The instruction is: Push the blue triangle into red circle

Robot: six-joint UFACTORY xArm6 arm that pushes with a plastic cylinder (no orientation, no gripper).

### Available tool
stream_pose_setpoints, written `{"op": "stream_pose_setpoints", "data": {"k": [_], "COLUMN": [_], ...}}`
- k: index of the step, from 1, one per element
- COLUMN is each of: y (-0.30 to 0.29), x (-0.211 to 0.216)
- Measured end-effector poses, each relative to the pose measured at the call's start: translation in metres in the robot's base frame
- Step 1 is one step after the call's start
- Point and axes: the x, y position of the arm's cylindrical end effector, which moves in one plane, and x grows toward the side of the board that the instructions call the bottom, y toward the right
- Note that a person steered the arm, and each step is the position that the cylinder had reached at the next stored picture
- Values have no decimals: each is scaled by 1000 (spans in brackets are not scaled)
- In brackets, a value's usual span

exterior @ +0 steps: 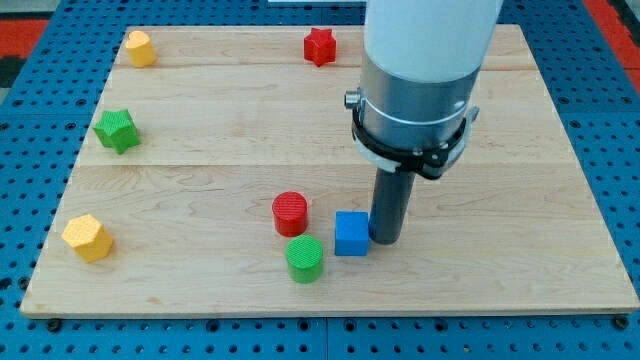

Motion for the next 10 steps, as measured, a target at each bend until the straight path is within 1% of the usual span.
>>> {"op": "stream_pose_setpoints", "data": {"k": [1,2,3,4,5,6,7,8,9,10], "y": [53,89,151,197,191,166,101,75,75,46], "x": [-70,-147,-206,-275,-318,-340,-337,-308,-267,-227]}}
